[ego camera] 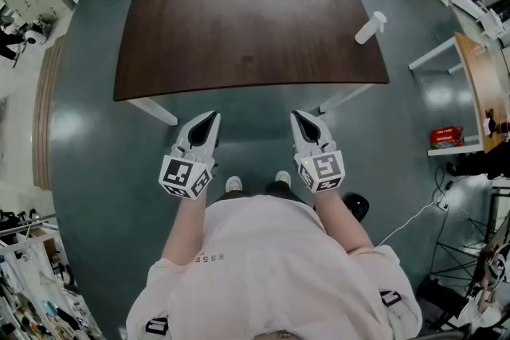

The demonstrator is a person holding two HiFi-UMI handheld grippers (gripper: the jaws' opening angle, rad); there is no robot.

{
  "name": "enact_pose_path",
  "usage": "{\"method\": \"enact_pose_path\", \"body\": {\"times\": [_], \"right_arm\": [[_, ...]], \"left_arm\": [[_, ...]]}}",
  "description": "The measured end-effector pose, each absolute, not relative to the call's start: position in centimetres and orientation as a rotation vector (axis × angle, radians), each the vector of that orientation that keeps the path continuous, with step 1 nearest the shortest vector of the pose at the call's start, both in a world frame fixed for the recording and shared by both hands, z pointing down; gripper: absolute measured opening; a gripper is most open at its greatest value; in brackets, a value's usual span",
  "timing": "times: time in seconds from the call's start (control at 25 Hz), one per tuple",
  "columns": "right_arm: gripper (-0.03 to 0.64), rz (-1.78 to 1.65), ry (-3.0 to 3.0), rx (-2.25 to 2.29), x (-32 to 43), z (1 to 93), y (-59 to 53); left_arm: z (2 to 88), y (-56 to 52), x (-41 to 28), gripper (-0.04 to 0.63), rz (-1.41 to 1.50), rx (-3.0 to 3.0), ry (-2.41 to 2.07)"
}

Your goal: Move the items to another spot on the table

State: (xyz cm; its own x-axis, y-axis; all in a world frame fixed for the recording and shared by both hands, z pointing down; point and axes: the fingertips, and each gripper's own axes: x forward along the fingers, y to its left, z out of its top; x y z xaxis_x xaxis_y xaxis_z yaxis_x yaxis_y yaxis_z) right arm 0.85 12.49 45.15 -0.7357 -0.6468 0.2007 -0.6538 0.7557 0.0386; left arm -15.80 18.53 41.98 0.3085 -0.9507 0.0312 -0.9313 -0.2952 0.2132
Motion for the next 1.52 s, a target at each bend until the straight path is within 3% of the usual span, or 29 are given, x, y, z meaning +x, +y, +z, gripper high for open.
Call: {"method": "enact_pose_path", "body": {"times": [0.44,0.88,1.24,1.52], "right_arm": [[-0.008,0.102,-2.687,1.161,-1.4,46.2,13.0],[-0.008,0.117,-2.642,1.286,1.1,45.9,9.0],[-0.008,0.106,-2.677,1.273,7.2,45.7,-0.5],[-0.008,0.116,-2.721,1.202,13.8,45.6,-9.8]], "left_arm": [[42.6,18.5,-18.7,0.015,-0.115,2.444,-1.631],[43.2,13.9,-18.2,0.015,-0.127,2.464,-1.569],[44.2,4.4,-12.2,0.015,-0.097,2.43,-1.601],[43.9,-5.4,-3.6,0.015,-0.101,2.436,-1.587]]}}
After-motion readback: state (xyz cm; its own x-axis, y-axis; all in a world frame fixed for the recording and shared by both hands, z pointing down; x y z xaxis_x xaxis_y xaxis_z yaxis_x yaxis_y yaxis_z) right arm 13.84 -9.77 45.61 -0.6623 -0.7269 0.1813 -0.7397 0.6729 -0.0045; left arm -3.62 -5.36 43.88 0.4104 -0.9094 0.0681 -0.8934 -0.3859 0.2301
